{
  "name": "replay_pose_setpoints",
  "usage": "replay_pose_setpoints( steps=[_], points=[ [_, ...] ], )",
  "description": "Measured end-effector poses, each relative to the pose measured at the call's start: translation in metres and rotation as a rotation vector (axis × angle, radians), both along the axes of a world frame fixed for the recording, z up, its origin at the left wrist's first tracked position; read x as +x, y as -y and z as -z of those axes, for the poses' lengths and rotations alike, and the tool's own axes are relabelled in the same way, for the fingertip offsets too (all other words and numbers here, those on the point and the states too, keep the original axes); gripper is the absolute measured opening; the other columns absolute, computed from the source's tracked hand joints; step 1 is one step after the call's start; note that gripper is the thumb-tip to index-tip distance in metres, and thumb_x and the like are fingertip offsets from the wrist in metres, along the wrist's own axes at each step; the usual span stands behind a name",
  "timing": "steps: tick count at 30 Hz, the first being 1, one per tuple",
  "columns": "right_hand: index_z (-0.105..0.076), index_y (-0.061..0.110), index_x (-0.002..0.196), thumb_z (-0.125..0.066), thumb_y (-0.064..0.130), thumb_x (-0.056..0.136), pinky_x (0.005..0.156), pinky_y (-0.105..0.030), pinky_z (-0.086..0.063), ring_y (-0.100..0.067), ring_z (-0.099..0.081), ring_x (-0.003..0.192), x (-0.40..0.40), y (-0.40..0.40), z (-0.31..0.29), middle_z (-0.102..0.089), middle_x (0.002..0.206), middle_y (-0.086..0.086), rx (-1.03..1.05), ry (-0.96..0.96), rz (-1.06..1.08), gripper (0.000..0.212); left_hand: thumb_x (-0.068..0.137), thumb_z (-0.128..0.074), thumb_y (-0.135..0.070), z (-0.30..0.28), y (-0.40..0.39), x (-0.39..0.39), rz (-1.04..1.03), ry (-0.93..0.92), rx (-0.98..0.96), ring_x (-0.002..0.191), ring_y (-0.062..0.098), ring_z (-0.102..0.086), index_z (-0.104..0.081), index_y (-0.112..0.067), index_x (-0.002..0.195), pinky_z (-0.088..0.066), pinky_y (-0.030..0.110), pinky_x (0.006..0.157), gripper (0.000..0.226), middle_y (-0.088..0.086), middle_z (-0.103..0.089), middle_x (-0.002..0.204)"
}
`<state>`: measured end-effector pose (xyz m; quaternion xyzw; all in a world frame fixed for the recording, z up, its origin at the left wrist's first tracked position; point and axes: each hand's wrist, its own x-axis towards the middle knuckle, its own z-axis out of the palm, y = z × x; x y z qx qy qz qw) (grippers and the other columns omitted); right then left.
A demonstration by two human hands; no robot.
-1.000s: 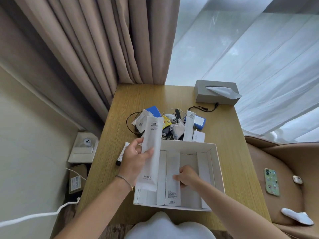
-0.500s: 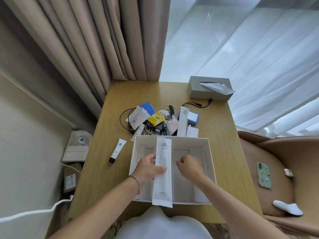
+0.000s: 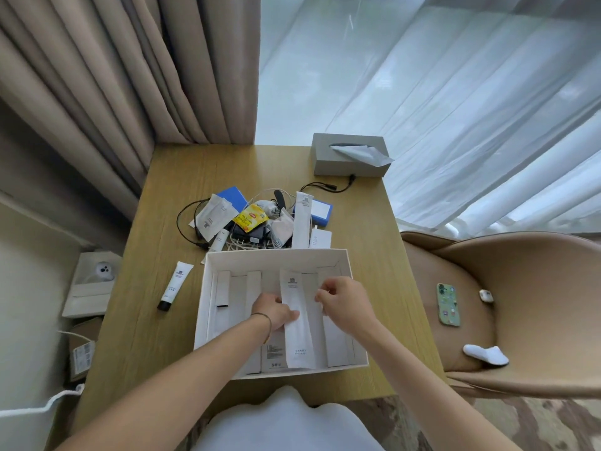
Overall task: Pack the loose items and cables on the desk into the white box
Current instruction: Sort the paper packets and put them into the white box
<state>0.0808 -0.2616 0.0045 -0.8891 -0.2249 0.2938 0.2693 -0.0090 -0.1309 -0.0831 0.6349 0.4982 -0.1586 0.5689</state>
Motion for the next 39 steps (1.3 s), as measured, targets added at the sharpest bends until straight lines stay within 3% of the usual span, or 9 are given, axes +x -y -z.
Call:
replay_pose_setpoints(
  steps=[3, 7, 11, 16, 19, 24, 28, 33, 39],
  points=[
    [-0.075, 0.015, 0.088, -0.059, 0.021, 0.095, 0.051, -0.023, -0.043, -0.010, -0.057, 0.055, 0.000, 0.009, -0.002, -0.064, 0.068, 0.010, 0.002, -0.018, -0.002, 0.018, 0.079, -0.079, -0.021, 0.008, 0.005, 0.002, 0.072, -0.065, 0.144, 0.080, 0.016, -0.064, -0.063, -0.018, 0.090, -0.053, 0.025, 0.064, 0.020, 0.002, -0.069, 0.096],
    [-0.074, 0.015, 0.089, -0.059, 0.021, 0.095, 0.048, -0.021, -0.040, -0.009, -0.053, 0.052, -0.002, 0.015, -0.002, -0.064, 0.069, 0.008, 0.018, -0.027, 0.005, 0.018, 0.076, -0.080, -0.027, 0.015, 0.006, 0.004, 0.166, -0.130, 0.263, 0.080, 0.019, -0.068, -0.064, -0.019, 0.087, -0.060, 0.032, 0.074, 0.021, 0.001, -0.071, 0.090],
    [-0.073, 0.016, 0.086, -0.060, 0.021, 0.095, 0.049, -0.025, -0.041, -0.011, -0.051, 0.051, -0.002, 0.017, 0.000, -0.067, 0.069, 0.004, 0.025, -0.036, 0.009, 0.017, 0.073, -0.079, -0.045, 0.014, 0.005, 0.004, 0.311, -0.208, 0.420, 0.074, 0.018, -0.067, -0.060, -0.022, 0.078, -0.052, 0.027, 0.062, 0.030, -0.002, -0.068, 0.079],
    [-0.074, 0.019, 0.082, -0.061, 0.023, 0.093, 0.053, -0.027, -0.047, -0.010, -0.058, 0.055, 0.001, 0.011, 0.001, -0.065, 0.064, 0.009, 0.037, -0.050, 0.030, 0.017, 0.086, -0.062, -0.054, 0.007, 0.001, 0.005, 0.578, -0.245, 0.530, 0.079, 0.018, -0.069, -0.059, -0.021, 0.090, -0.051, 0.027, 0.063, 0.033, -0.003, -0.069, 0.083],
    [-0.076, 0.017, 0.081, -0.063, 0.022, 0.092, 0.064, -0.035, -0.056, -0.013, -0.066, 0.063, 0.009, 0.003, -0.004, -0.069, 0.066, 0.006, 0.078, -0.067, 0.035, 0.017, 0.093, -0.049, -0.049, -0.011, -0.007, 0.002, 0.678, -0.205, 0.666, 0.074, 0.019, -0.061, -0.059, -0.022, 0.085, -0.039, 0.026, 0.055, 0.030, -0.006, -0.055, 0.071],
    [-0.074, 0.016, 0.075, -0.064, 0.018, 0.089, 0.060, -0.033, -0.055, -0.004, -0.059, 0.051, 0.039, -0.021, -0.021, -0.068, 0.059, 0.004, 0.196, -0.047, 0.085, 0.017, 0.089, -0.053, -0.044, -0.059, -0.023, -0.002, 0.610, 0.024, 0.772, 0.070, 0.015, -0.059, -0.059, -0.026, 0.077, -0.044, 0.027, 0.059, 0.023, -0.010, -0.062, 0.072],
    [-0.076, 0.014, 0.089, -0.063, 0.021, 0.091, 0.066, -0.036, -0.059, -0.015, -0.069, 0.064, 0.068, -0.046, -0.029, -0.072, 0.070, 0.000, 0.216, -0.011, 0.084, 0.014, 0.086, -0.058, -0.040, -0.098, -0.040, 0.009, 0.482, 0.307, 0.798, 0.064, 0.007, -0.059, -0.058, -0.031, 0.073, -0.047, 0.026, 0.055, 0.017, -0.012, -0.061, 0.064],
    [-0.076, 0.016, 0.088, -0.058, 0.016, 0.089, 0.066, -0.036, -0.063, -0.010, -0.068, 0.059, 0.103, -0.084, -0.020, -0.075, 0.069, 0.004, 0.147, -0.011, 0.071, 0.018, 0.085, -0.061, -0.038, -0.119, -0.063, 0.034, 0.373, 0.501, 0.795, 0.068, 0.002, -0.062, -0.062, -0.029, 0.076, -0.054, 0.027, 0.061, 0.013, -0.014, -0.065, 0.069],
    [-0.064, 0.012, 0.123, -0.055, 0.021, 0.086, 0.086, -0.037, -0.058, -0.024, -0.066, 0.102, 0.130, -0.130, 0.017, -0.069, 0.118, -0.004, -0.101, 0.009, 0.036, 0.039, 0.084, -0.061, -0.032, -0.110, -0.091, 0.056, 0.313, 0.476, 0.749, 0.069, -0.003, -0.061, -0.062, -0.031, 0.075, -0.054, 0.026, 0.063, 0.009, -0.016, -0.066, 0.070]
  ],
)
